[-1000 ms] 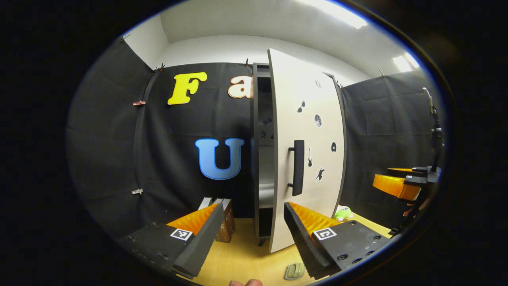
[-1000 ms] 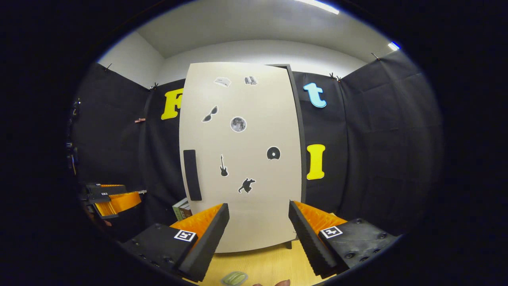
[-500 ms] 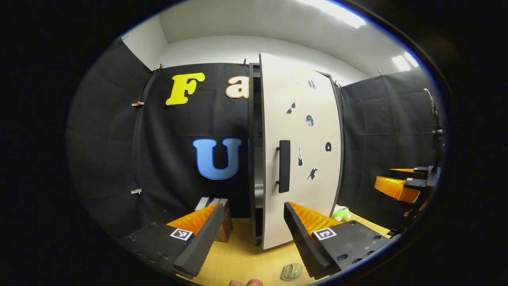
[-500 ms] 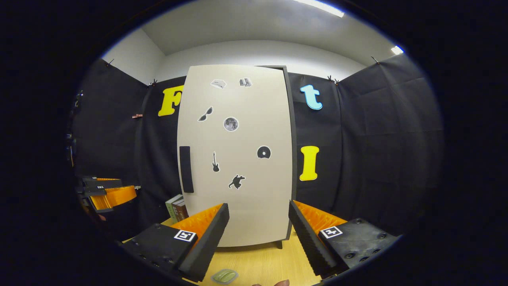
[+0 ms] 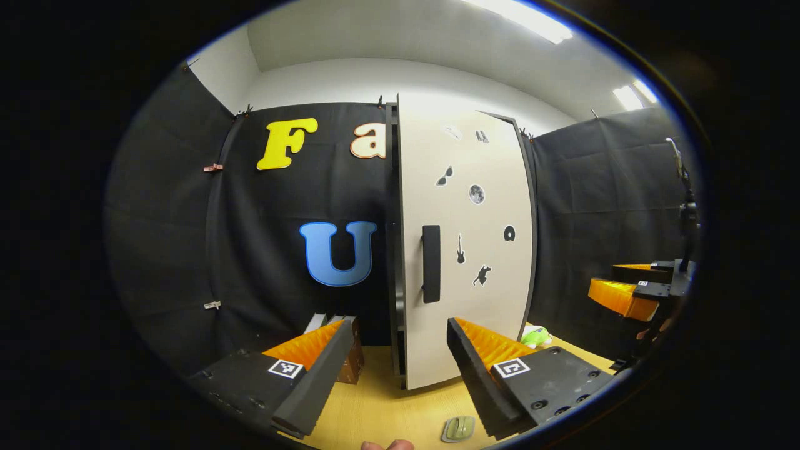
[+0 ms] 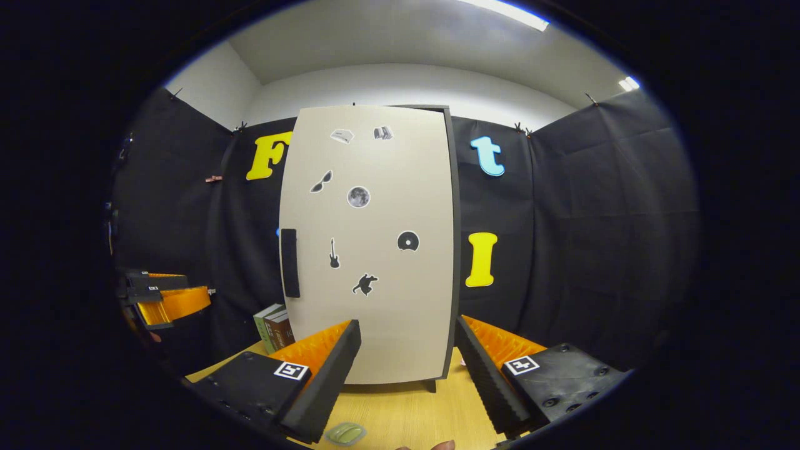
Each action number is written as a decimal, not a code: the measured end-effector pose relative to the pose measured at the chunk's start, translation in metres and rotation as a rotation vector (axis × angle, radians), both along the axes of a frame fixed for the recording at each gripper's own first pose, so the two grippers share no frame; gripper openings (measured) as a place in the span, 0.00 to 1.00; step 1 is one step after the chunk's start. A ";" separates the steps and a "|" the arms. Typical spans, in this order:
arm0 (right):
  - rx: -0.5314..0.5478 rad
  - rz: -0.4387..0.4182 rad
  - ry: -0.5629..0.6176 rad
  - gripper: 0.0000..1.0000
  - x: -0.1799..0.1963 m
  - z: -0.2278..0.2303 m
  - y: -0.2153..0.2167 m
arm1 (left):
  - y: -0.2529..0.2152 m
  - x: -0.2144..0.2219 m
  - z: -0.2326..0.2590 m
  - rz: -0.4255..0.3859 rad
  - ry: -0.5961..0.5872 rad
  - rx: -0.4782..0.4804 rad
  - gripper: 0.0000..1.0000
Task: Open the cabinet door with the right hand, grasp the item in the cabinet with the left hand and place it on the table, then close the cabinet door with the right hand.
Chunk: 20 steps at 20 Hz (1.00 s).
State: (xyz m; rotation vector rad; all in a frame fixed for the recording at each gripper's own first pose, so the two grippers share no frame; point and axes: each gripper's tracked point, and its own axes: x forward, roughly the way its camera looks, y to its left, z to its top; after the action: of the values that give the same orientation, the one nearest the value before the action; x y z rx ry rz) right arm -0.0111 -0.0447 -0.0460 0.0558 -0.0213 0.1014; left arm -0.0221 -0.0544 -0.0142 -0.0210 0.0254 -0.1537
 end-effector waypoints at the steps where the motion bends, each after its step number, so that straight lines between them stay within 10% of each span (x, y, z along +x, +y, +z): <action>1: -0.001 0.000 -0.002 0.97 0.000 0.000 0.000 | 0.000 -0.001 0.001 0.000 -0.001 0.003 0.95; 20: -0.003 -0.009 -0.013 0.98 0.002 -0.002 -0.009 | -0.009 0.001 0.004 -0.005 -0.003 0.015 0.94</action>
State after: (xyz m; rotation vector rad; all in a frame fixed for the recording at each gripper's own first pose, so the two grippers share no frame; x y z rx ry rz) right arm -0.0096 -0.0535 -0.0481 0.0521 -0.0344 0.0925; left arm -0.0214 -0.0636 -0.0102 -0.0059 0.0240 -0.1589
